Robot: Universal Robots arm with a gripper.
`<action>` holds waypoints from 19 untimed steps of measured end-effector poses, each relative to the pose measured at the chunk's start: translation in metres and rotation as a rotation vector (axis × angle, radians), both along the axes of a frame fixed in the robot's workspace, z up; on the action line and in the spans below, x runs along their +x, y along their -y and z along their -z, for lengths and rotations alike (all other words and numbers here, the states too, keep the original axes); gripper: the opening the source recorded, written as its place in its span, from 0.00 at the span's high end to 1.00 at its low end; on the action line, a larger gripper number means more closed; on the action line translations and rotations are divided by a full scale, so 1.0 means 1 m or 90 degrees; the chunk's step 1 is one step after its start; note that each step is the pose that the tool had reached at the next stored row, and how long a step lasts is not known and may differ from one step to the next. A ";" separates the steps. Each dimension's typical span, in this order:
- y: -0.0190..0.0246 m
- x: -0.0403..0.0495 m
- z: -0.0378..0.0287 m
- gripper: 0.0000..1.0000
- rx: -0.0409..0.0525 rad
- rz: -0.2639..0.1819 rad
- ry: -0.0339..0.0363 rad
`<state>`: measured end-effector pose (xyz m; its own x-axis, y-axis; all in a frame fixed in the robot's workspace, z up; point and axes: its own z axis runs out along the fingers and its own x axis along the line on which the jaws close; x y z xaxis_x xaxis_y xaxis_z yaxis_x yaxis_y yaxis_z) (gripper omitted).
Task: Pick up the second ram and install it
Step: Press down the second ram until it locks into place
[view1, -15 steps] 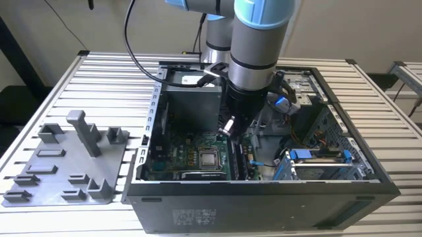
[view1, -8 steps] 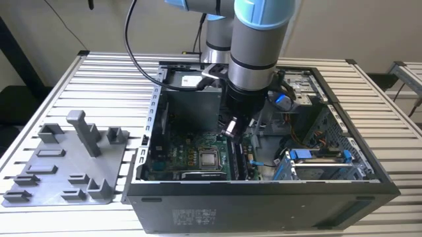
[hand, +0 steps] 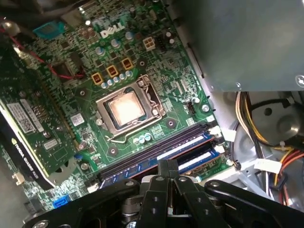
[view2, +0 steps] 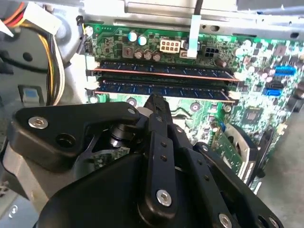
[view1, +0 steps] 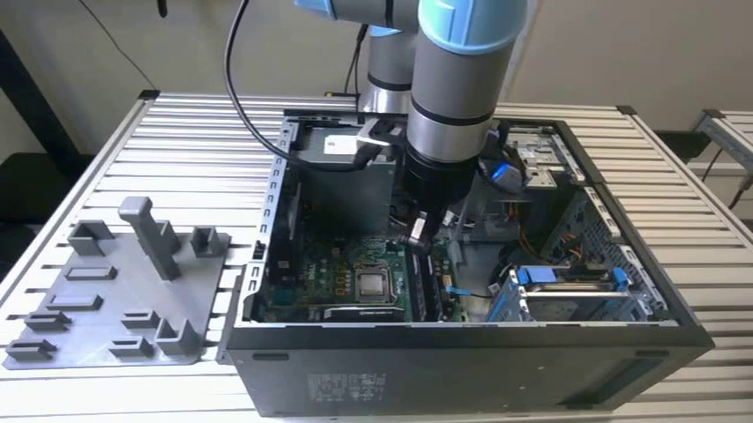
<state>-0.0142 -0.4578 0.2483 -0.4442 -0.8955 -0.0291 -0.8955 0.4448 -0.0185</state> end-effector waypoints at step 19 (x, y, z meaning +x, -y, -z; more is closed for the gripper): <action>0.0000 0.0000 0.0002 0.89 0.0001 -0.206 0.0000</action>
